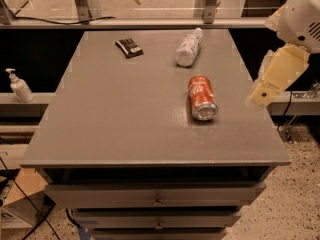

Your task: Place coke can upright

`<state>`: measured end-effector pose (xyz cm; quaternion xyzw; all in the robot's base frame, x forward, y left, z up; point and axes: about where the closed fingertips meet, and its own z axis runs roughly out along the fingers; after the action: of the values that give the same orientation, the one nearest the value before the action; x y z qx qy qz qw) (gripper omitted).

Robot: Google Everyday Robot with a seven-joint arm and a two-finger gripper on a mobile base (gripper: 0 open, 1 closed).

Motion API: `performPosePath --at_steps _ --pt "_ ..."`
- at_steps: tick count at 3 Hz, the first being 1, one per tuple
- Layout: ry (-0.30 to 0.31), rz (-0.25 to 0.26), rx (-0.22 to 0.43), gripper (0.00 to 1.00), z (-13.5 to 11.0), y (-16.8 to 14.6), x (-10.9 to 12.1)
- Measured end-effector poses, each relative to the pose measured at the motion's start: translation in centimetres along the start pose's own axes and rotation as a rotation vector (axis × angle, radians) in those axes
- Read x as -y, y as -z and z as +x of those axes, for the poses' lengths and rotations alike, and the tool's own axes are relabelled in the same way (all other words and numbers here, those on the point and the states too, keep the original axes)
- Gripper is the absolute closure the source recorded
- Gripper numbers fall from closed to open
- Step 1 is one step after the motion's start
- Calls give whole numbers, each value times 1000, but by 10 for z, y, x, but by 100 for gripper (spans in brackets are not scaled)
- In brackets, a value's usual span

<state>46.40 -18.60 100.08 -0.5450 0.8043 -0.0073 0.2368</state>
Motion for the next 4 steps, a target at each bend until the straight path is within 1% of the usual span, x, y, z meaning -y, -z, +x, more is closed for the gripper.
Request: performPosePath --at_steps 1,2,3,4 --pt "-10 2 1 0 -1 1 0" --pt "-74 -20 0 0 -1 -11 1" --pt "-167 -50 25 0 -10 -35 10" --pt "-270 -84 31 0 -20 -66 20"
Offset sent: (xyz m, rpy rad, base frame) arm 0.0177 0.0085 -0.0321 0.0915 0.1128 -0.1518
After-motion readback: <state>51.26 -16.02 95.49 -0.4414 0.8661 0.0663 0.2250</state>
